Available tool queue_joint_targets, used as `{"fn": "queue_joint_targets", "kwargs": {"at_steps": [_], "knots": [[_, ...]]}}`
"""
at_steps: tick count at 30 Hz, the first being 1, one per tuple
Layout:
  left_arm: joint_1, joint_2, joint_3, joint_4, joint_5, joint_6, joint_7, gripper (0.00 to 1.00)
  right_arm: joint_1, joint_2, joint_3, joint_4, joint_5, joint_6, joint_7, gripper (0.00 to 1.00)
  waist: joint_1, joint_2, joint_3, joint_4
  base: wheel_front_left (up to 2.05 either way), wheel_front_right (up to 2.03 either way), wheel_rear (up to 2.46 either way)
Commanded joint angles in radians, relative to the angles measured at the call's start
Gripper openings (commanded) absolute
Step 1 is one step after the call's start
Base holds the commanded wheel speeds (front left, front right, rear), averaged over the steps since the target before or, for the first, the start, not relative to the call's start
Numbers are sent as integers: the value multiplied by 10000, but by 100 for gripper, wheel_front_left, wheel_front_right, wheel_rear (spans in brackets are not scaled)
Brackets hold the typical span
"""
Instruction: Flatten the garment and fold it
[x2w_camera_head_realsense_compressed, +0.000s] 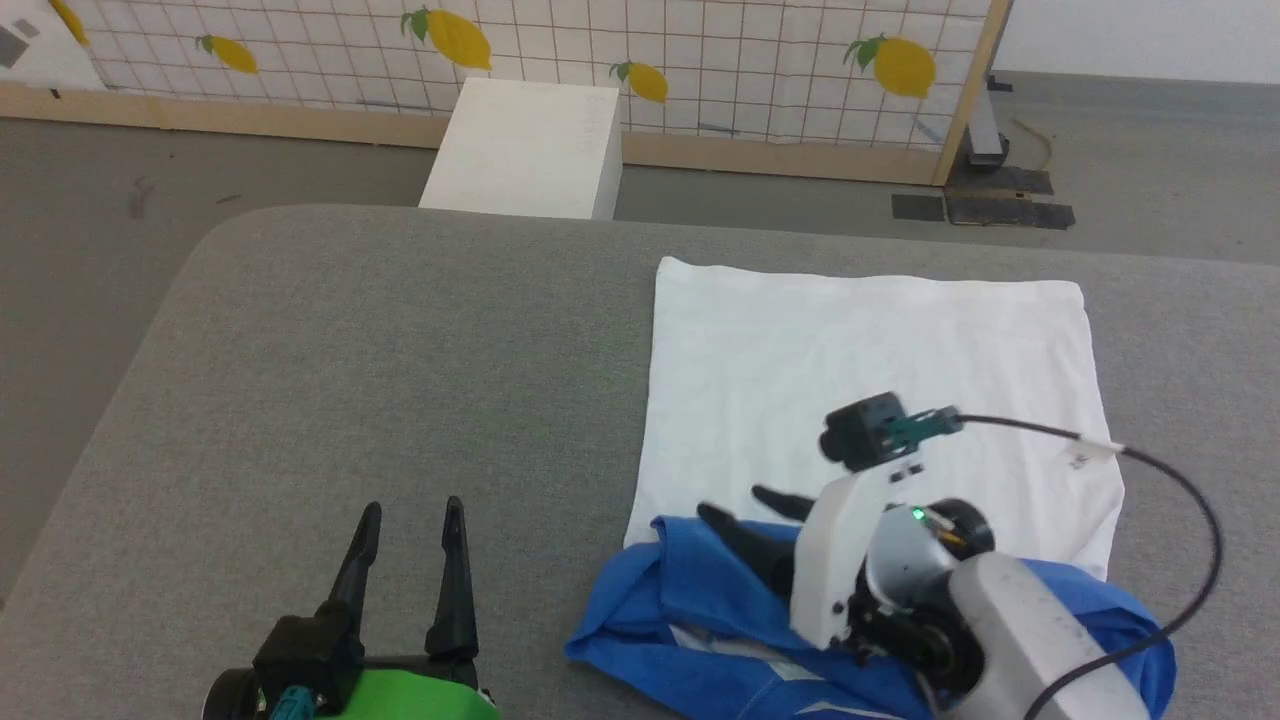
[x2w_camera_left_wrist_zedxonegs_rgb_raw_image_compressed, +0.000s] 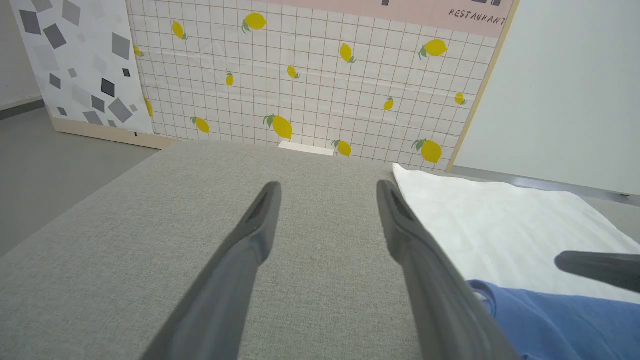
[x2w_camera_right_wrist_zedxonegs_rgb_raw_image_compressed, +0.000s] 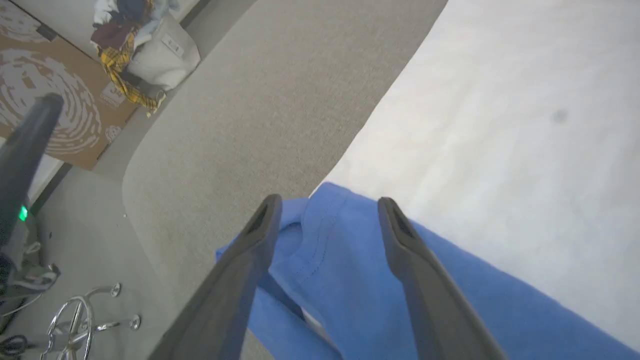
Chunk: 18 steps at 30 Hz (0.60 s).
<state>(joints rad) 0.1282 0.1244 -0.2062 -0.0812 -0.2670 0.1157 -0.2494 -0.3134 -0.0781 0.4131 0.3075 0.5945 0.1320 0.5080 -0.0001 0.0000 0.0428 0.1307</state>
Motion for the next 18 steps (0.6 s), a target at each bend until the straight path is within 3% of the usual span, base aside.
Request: {"fn": "queue_joint_targets", "kwargs": {"at_steps": [1, 6, 10, 18], "knots": [[116, 54, 5, -69, 5, 44, -40, 100, -1, -109, -314, -301, 64, -13, -150, 100, 1, 0, -3, -172, 0, 0, 0], [59, 94, -16, -202, 33, 68, -46, 100, 714, -367, -2364, -1799, -832, -13, -1200, 100, 1, 0, 64, -570, 0, 0, 0], [42, 103, -21, -239, 42, 78, -60, 100, 1587, -94, -3987, -2877, -1841, -13, -2225, 100, 1, 0, 165, -940, 0, 0, 0], [142, -47, 50, -362, -90, -115, -113, 100, 3577, 268, -6095, -4175, -3828, -13, -4801, 100, 1, 0, 537, -1546, 0, 0, 0]]}}
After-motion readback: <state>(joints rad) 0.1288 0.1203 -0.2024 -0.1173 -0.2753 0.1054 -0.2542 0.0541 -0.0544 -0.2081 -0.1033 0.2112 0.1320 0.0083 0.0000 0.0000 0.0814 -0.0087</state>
